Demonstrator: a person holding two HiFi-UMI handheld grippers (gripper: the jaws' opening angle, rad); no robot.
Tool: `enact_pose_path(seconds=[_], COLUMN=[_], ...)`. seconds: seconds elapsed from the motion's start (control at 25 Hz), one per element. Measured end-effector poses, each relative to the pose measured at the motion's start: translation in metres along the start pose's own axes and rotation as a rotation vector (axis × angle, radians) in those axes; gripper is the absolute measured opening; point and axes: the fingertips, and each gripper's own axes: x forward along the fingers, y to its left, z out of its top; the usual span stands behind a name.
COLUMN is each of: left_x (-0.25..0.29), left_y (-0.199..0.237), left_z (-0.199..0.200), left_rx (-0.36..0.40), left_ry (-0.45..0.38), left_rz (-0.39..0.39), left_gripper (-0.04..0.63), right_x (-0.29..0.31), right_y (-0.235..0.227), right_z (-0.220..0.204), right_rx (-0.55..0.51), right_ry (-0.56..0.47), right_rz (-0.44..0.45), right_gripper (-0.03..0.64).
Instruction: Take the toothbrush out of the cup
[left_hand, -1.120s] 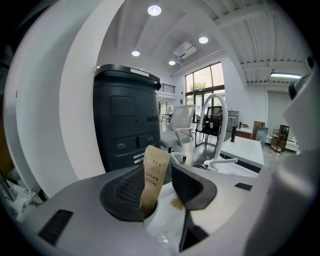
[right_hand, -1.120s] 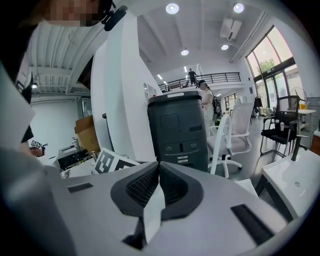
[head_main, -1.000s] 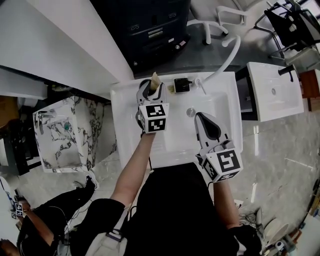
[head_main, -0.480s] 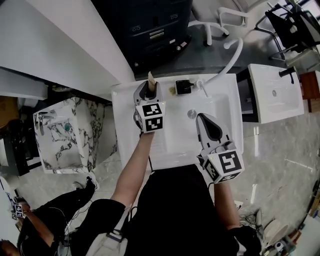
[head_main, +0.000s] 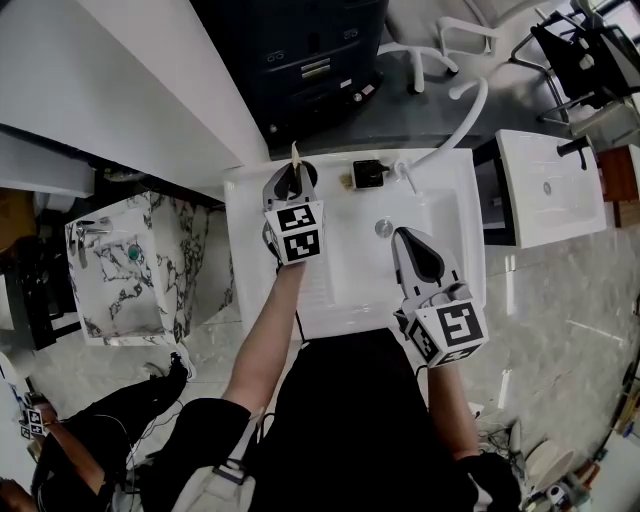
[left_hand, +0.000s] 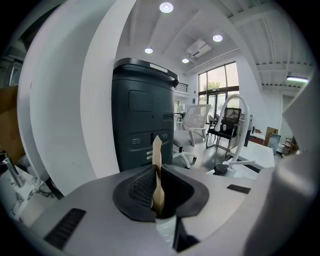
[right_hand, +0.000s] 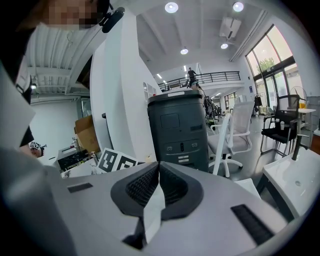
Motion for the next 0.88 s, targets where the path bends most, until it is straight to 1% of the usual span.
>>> enact_pose_path(seconds=[0.36, 0.68, 0.88], left_x=[-0.009, -0.027, -0.047], left_y=[0.0, -0.005, -0.009], left_z=[0.001, 0.021, 0.04], left_rx=[-0.008, -0.002, 0.006], left_ry=[-0.017, -0.105, -0.151], left_rz=[-0.01, -0.023, -0.019], left_gripper=[0.026, 0.025, 0.025], right_x=[-0.006, -0.02, -0.028], right_y=[-0.003, -0.004, -0.002], right_z=[-0.007, -0.006, 0.004], right_rx=[0.018, 0.016, 0.006], right_ry=[0.006, -0.01, -0.043], right_rz=[-0.016, -0.03, -0.008], right_gripper=[0.032, 0.032, 0.032])
